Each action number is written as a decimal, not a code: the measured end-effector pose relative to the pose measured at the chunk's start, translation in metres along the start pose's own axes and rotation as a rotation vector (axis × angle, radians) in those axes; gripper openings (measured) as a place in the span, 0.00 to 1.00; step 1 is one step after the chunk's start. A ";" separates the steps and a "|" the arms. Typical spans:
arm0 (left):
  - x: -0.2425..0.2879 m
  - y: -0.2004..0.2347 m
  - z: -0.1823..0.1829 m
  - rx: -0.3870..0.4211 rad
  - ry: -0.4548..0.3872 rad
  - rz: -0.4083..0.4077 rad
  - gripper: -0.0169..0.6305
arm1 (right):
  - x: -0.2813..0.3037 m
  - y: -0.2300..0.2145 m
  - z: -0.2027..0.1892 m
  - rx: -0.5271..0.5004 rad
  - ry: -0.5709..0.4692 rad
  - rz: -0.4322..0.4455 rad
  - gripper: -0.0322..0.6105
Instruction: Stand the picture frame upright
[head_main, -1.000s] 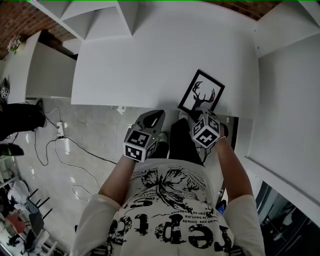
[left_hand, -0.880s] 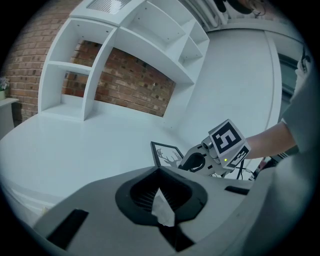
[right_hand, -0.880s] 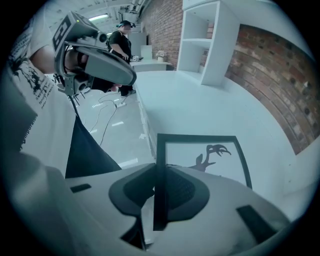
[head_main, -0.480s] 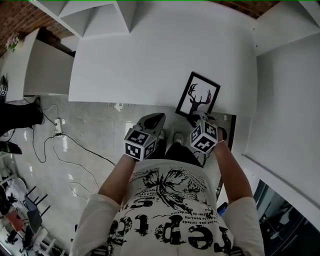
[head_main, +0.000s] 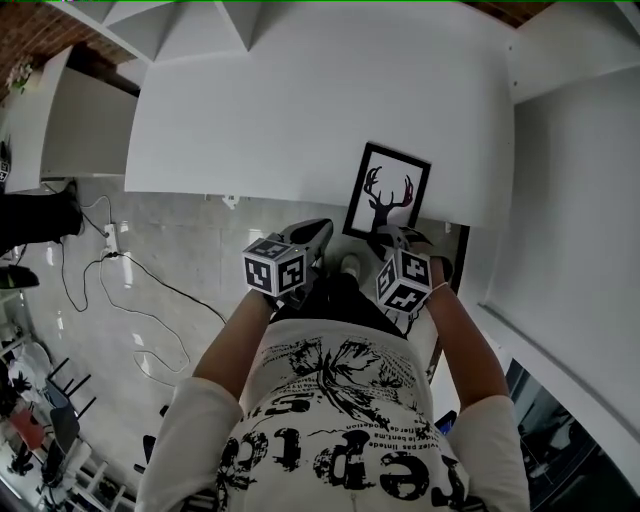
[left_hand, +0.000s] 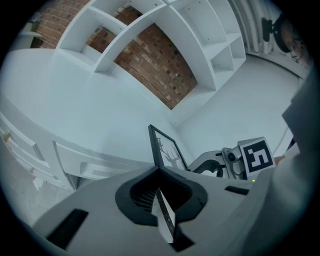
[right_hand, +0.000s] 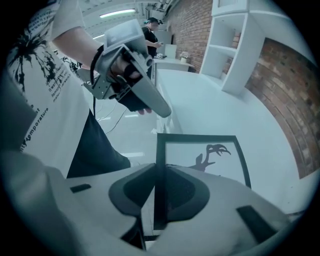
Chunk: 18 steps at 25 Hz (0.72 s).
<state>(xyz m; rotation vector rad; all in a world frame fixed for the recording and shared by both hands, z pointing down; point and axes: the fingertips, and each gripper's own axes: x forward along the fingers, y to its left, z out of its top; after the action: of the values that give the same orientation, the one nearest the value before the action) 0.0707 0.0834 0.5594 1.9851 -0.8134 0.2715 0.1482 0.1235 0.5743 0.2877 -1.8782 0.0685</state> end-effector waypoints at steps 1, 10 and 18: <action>0.003 0.002 -0.001 -0.019 0.003 0.005 0.04 | -0.001 0.002 -0.001 -0.009 -0.001 0.007 0.16; 0.036 -0.002 -0.002 -0.226 0.009 -0.073 0.23 | -0.008 0.024 -0.009 -0.071 -0.003 0.031 0.16; 0.064 -0.014 -0.019 -0.339 0.107 -0.180 0.35 | -0.012 0.039 -0.014 -0.131 -0.012 0.063 0.16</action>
<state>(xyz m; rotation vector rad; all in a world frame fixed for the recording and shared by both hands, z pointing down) 0.1311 0.0761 0.5911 1.6953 -0.5660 0.1232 0.1554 0.1655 0.5712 0.1398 -1.8944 -0.0132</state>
